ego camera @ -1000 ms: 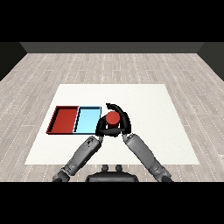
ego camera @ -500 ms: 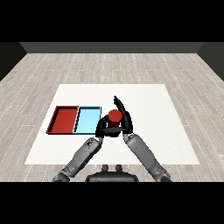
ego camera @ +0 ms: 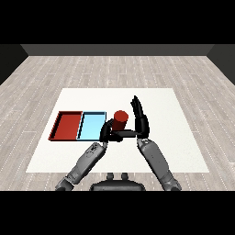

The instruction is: Pick the red can and put it in the red box

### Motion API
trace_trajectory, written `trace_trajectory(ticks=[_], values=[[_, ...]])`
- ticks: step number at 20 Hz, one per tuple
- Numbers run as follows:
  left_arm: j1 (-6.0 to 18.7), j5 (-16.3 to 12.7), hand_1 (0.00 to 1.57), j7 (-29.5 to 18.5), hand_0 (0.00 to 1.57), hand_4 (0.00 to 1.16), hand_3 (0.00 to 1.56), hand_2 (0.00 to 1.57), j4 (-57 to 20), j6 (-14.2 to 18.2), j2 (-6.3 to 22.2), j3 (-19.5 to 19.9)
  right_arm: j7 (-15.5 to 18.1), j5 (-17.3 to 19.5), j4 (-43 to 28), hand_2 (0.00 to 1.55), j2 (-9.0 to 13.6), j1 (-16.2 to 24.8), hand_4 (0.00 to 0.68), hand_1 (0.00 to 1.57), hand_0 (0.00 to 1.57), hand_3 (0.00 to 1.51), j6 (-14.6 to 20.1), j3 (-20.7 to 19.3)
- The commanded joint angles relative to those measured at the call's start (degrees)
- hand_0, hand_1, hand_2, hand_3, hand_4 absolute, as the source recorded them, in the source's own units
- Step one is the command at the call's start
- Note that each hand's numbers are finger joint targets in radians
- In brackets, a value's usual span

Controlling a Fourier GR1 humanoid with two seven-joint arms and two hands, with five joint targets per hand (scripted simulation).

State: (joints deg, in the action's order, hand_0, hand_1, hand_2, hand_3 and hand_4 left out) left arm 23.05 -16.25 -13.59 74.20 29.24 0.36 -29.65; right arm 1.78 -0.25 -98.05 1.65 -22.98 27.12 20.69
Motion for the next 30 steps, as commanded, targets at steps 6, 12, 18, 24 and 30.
trace_trajectory(ticks=[6, 12, 18, 24, 30], values=[[1.1, 4.8, 1.57, 8.7, 1.57, 1.15, 1.47, 1.57, 7.6, 2.5, 3.0, 2.9, 6.4, -7.2, -14.4, 0.0, 8.0, 15.3, 0.0, 0.0, 0.0, 0.0, -8.3, -8.6], [0.0, 4.1, 1.57, 3.6, 1.57, 1.13, 1.45, 1.56, 2.4, -3.0, 9.7, 11.6, 6.7, -7.6, -16.7, 0.0, 10.1, 22.1, 0.0, 0.0, 0.0, 0.0, -9.4, -13.7], [2.9, 3.7, 1.57, 10.5, 1.57, 1.13, 1.49, 1.57, -1.2, -4.7, 19.3, 19.6, 11.7, -9.2, -12.4, 0.0, 9.7, 27.7, 0.0, 0.0, 0.0, 0.0, -11.4, -16.4], [0.6, 6.6, 1.57, 12.0, 1.57, 1.14, 1.49, 1.57, -10.3, -5.5, 28.0, 24.0, 9.8, -8.9, -12.3, 0.0, 10.6, 26.8, 0.0, 0.0, 0.0, 0.0, -11.7, -17.4], [6.4, 9.1, 1.57, 6.3, 1.57, 1.08, 1.49, 1.56, -31.1, -8.0, 32.0, 28.5, 14.0, -12.0, -5.9, 0.0, 9.6, 24.9, 0.0, 0.0, 0.0, 0.0, -15.1, -19.2]])
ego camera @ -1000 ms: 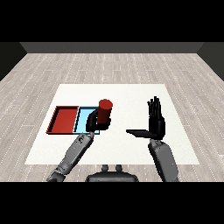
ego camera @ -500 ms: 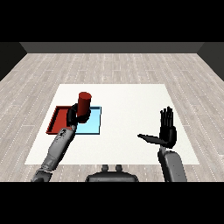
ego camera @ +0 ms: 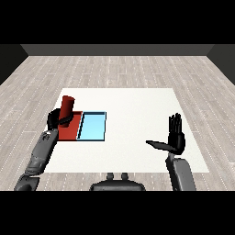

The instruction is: Pick the red can and put it in the red box

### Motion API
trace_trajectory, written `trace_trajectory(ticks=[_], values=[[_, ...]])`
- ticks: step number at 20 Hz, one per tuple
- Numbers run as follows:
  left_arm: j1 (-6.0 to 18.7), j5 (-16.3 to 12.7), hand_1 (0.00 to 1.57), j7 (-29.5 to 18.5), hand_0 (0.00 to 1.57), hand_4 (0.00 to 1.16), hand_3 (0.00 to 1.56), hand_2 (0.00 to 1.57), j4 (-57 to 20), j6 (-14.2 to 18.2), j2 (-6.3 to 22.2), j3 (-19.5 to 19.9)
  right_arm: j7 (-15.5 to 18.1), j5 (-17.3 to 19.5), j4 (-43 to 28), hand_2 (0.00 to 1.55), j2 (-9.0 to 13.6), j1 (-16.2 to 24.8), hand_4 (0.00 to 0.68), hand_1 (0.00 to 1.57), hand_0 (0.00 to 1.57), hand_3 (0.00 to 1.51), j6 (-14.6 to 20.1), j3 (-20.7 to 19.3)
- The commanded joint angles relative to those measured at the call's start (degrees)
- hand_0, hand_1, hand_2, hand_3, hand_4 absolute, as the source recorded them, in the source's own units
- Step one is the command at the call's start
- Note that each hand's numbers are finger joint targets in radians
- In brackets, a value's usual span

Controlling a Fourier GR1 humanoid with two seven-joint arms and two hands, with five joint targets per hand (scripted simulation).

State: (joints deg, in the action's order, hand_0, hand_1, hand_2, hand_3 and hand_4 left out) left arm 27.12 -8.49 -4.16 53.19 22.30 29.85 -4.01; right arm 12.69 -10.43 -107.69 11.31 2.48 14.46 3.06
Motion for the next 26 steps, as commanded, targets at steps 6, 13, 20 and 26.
trace_trajectory(ticks=[6, 13, 20, 26], values=[[11.7, 4.7, 1.57, -5.9, 1.57, 1.03, 1.4, 1.49, -31.2, -2.5, 1.2, 3.9, 3.8, 2.6, 4.4, 0.0, 0.0, -1.2, 0.0, 0.0, 0.0, 0.0, -1.8, 0.4], [13.0, 7.5, 0.46, -6.1, 0.46, 0.78, 0.08, 0.52, -43.7, -1.7, -2.0, 3.1, 2.1, 7.5, 9.8, 0.0, 0.0, -5.6, 0.0, 0.0, 0.0, 0.0, 0.6, 1.4], [16.0, 12.2, 0.0, -5.7, 0.0, 0.43, 0.0, 0.0, -48.3, -11.3, -2.7, -1.1, 7.8, 5.4, 14.5, 0.0, -0.4, -5.3, 0.0, 0.0, 0.0, 0.0, -1.8, -0.6], [19.5, 13.3, 0.0, -1.4, 0.0, 0.0, 0.0, 0.0, -50.4, -5.9, -1.5, -0.6, 7.1, 7.6, 12.7, 0.0, -3.7, -5.2, 0.0, 0.0, 0.0, 0.0, 0.4, 2.0]])
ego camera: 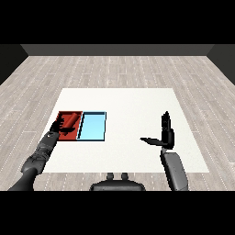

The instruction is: Pick the red can and put it in the red box

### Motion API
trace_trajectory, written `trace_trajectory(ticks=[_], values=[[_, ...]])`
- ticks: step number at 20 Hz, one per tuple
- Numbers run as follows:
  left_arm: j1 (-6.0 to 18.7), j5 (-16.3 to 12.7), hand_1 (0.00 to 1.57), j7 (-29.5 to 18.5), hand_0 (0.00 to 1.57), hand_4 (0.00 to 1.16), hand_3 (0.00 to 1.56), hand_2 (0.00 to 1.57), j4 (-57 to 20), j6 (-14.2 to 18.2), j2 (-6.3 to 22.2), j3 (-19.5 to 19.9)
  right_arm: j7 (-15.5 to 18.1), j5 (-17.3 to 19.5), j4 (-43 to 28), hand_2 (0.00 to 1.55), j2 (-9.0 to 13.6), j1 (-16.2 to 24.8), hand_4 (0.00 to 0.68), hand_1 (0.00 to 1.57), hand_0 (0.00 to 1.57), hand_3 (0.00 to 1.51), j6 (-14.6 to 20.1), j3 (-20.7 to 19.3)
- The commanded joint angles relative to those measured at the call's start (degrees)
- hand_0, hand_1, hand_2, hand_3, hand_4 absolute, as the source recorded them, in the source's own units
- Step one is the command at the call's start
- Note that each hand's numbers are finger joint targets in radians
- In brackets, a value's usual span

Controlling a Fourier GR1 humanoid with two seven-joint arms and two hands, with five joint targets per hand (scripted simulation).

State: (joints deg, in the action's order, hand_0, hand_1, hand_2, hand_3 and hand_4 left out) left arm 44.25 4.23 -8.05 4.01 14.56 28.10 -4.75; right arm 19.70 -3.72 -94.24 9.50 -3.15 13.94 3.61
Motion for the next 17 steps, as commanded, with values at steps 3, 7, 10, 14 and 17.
trace_trajectory(ticks=[3, 7, 10, 14, 17], values=[[-1.2, -2.8, 0.0, -3.8, 0.0, 0.0, 0.0, 0.0, 0.7, 0.8, 2.5, 3.7, 2.8, -1.8, -2.1, 0.0, 1.3, 3.4, 0.0, 0.0, 0.0, 0.0, -3.5, -1.1], [-2.0, -11.6, 0.0, -15.3, 0.0, 0.0, 0.0, 0.0, 7.9, 5.8, 1.1, 12.6, 0.7, -2.0, -1.4, 0.0, -0.4, 0.2, 0.0, 0.0, 0.0, 0.0, -2.1, -0.5], [0.4, -17.6, 0.0, -25.2, 0.0, 0.0, 0.0, 0.0, 16.6, -0.8, -0.5, 17.8, 0.3, -3.6, -2.5, 0.0, -1.0, 0.4, 0.0, 0.0, 0.0, 0.0, -3.1, -0.3], [-0.7, -23.0, 0.0, -33.2, 0.0, 0.0, 0.0, 0.0, 24.3, -10.3, -9.6, 19.9, 1.0, -5.8, -2.5, 0.0, -0.3, 0.6, 0.0, 0.0, 0.0, 0.0, -7.7, 1.3], [-4.7, -22.9, 0.0, -35.5, 0.0, 0.0, 0.0, 0.0, 30.9, -12.1, -13.9, 17.2, 0.5, -9.2, -3.0, 0.0, -0.7, 1.6, 0.0, 0.0, 0.0, 0.0, -10.2, 1.2]])
